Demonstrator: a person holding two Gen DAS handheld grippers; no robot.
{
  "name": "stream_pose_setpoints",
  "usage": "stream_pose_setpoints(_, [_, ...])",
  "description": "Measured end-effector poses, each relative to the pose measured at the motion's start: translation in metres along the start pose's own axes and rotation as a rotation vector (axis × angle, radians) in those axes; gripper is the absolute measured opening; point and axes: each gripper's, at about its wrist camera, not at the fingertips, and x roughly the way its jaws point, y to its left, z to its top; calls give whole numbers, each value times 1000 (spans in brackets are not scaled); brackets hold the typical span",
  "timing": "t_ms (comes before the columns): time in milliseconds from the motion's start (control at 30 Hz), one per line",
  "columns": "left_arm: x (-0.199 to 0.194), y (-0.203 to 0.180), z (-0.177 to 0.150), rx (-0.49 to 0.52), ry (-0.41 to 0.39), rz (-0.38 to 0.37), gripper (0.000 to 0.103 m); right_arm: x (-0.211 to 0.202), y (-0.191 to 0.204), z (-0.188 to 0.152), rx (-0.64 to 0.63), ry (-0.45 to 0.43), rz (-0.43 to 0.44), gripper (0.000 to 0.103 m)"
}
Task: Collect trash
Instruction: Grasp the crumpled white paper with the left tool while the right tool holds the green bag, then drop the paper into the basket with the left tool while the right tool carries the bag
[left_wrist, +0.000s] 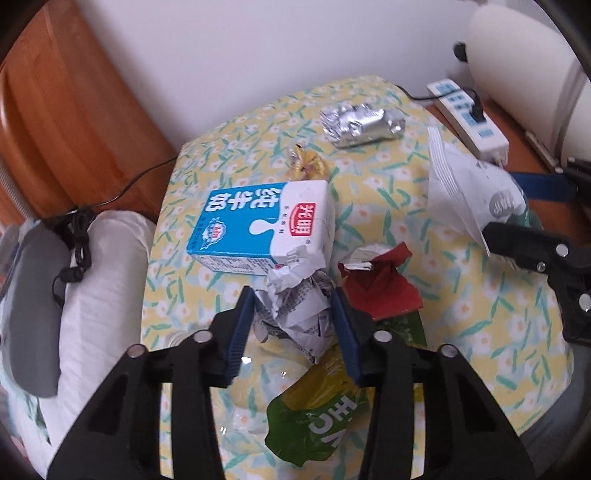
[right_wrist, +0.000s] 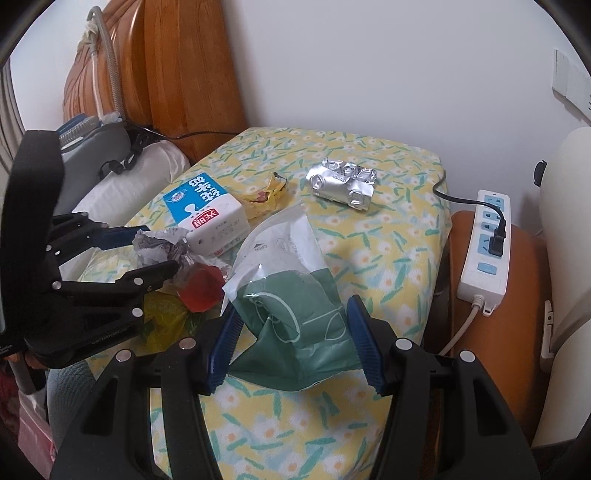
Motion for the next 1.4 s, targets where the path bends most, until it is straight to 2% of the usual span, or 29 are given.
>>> stream_pose_setpoints(100, [0,-4,1,38,5,11,33,-1,0,0,2,-4,6,58])
stream_pose_setpoints(167, [-3,-3,2,26,0,-7,32,-4,1,1,0,-12,5,58])
stream_pose_setpoints(367, [-27,10,8,-73,-77,-73,31,-14,0,3,14,-45,3,58])
stream_pose_setpoints(567, [-66,24,4,-170,-173,-94,30,-29,7,4,5,-79,-8,58])
stream_pose_setpoints(833, [-123,31,-51,-287,-221,-116,30,-60,30,-11,-38,-96,-2,58])
stream_pose_setpoints(900, [-132,27,-73,-310,-208,-116,31,-69,38,-24,-39,-79,45,58])
stream_pose_setpoints(967, [-135,22,-93,-321,-188,-121,31,-76,44,-34,-49,-68,58,58])
stream_pose_setpoints(1133, [-134,3,-145,-326,-119,-181,31,-95,64,-76,-58,-7,90,58])
stream_pose_setpoints(1400, [-103,-48,-219,-286,69,-316,31,-99,79,-136,-51,91,120,58])
